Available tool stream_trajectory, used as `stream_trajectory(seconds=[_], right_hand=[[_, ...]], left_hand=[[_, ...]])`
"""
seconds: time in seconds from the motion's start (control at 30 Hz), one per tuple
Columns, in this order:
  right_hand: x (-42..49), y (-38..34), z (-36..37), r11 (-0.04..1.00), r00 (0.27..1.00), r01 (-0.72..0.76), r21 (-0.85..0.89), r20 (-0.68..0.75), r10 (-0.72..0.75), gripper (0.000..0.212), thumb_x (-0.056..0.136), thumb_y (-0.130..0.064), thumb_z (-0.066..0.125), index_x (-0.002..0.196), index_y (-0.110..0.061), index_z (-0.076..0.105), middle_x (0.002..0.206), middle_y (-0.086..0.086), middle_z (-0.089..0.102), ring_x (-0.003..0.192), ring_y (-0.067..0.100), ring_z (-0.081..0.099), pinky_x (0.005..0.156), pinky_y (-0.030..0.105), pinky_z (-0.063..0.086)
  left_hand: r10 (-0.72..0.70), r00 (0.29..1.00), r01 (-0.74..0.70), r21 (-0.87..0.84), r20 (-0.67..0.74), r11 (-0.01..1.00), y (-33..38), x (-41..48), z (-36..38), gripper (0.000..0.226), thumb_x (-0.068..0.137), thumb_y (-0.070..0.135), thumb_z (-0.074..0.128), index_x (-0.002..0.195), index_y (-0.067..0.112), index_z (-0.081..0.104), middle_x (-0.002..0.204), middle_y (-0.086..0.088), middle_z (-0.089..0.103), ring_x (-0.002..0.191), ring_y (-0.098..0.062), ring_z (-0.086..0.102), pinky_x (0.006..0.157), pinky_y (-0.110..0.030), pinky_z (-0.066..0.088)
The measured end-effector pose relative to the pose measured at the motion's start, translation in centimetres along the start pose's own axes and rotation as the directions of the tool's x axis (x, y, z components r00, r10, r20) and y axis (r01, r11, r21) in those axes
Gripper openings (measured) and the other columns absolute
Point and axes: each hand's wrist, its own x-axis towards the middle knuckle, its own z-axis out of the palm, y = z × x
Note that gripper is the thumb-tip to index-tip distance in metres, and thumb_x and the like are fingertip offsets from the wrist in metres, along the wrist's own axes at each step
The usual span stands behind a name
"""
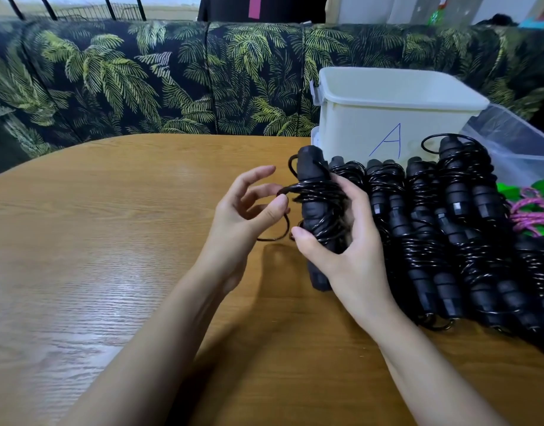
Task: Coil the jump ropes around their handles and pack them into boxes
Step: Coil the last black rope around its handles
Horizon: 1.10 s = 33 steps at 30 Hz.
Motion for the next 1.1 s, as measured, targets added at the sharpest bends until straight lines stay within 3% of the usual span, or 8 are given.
stream_trajectory(seconds=[0.13,0.2,0.37,0.5,0.6,0.8,1.0,1.1], right_hand=[[0.1,0.2,-0.2,0.999,0.999,-0.029,-0.018,-0.014,0.028,0.071,0.077,-0.024,0.079,0.138,-0.024,0.044,0.122,-0.021,0.063,0.117,-0.001,0.057,0.103,0.019,0.042],[0.3,0.7,-0.6,0.986,0.998,-0.022,-0.163,-0.063,0.012,0.073,0.078,-0.026,0.082,0.141,-0.024,0.044,0.126,-0.016,0.062,0.116,-0.002,0.057,0.098,0.011,0.040],[0.1,0.9,-0.4,0.791,0.997,0.060,-0.609,-0.004,-0.078,0.077,0.080,-0.040,0.072,0.147,-0.026,0.036,0.155,0.002,0.040,0.131,0.020,0.051,0.089,0.036,0.049],[0.1,1.0,-0.4,0.768,0.998,0.056,-0.638,0.006,-0.068,0.079,0.080,-0.043,0.071,0.148,-0.028,0.034,0.158,0.002,0.035,0.132,0.023,0.051,0.086,0.040,0.051],[0.3,0.9,-0.4,0.796,0.997,0.044,-0.603,-0.029,-0.077,0.079,0.081,-0.041,0.074,0.148,-0.027,0.034,0.157,0.000,0.038,0.132,0.019,0.050,0.090,0.039,0.050],[0.3,0.7,-0.6,0.941,1.000,0.004,-0.338,-0.024,-0.013,0.080,0.074,-0.032,0.083,0.142,-0.030,0.043,0.135,-0.009,0.060,0.117,0.003,0.057,0.093,0.015,0.044],[0.0,0.3,0.3,1.000,0.996,-0.027,-0.002,0.087,0.027,0.073,0.071,-0.026,0.081,0.135,-0.033,0.047,0.126,-0.016,0.063,0.122,0.000,0.055,0.103,0.019,0.042],[0.0,0.3,0.5,0.997,0.994,-0.025,0.072,0.109,0.017,0.070,0.072,-0.024,0.081,0.133,-0.032,0.049,0.129,-0.009,0.063,0.123,0.003,0.056,0.103,0.020,0.043]], left_hand=[[0.088,0.996,-0.089,0.086,0.017,0.992,-0.1,0.0,0.0,0.026,0.083,0.017,0.071,0.108,0.023,0.066,0.099,-0.006,0.074,0.089,-0.016,0.068,0.085,-0.031,0.053],[0.243,0.970,-0.235,0.327,0.015,0.915,-0.4,0.0,-0.2,0.028,0.085,0.022,0.073,0.112,0.027,0.067,0.102,-0.001,0.075,0.097,-0.012,0.068,0.091,-0.040,0.053],[0.586,0.767,-0.523,0.785,0.262,0.333,-1.0,0.4,-0.9,0.044,0.085,0.044,0.072,0.125,0.024,0.065,0.109,0.013,0.071,0.101,-0.003,0.066,0.112,-0.062,0.022],[0.702,0.623,-0.622,0.763,0.345,0.176,-1.2,0.5,-1.1,0.032,0.091,0.041,0.069,0.109,0.016,0.074,0.094,0.009,0.072,0.081,-0.006,0.066,0.099,-0.056,0.038],[0.738,0.613,-0.643,0.721,0.281,0.260,-0.9,0.3,-0.8,0.016,0.087,0.023,0.076,0.098,0.012,0.077,0.084,0.010,0.068,0.072,-0.006,0.062,0.080,-0.044,0.045],[0.200,0.975,-0.220,0.350,0.091,0.910,0.4,0.1,-0.6,0.010,0.074,0.028,0.076,0.072,0.019,0.073,0.071,0.005,0.072,0.071,-0.011,0.065,0.068,-0.022,0.050],[-0.060,0.993,0.044,0.146,0.100,0.988,-0.1,0.9,-1.6,0.030,0.063,0.027,0.088,0.079,0.018,0.064,0.076,0.007,0.067,0.073,-0.008,0.061,0.074,-0.022,0.050],[-0.171,0.974,0.172,0.007,0.146,0.985,-0.3,1.1,-2.1,0.084,0.047,0.045,0.096,0.112,0.011,0.055,0.095,-0.001,0.071,0.091,-0.019,0.065,0.088,-0.033,0.052]])
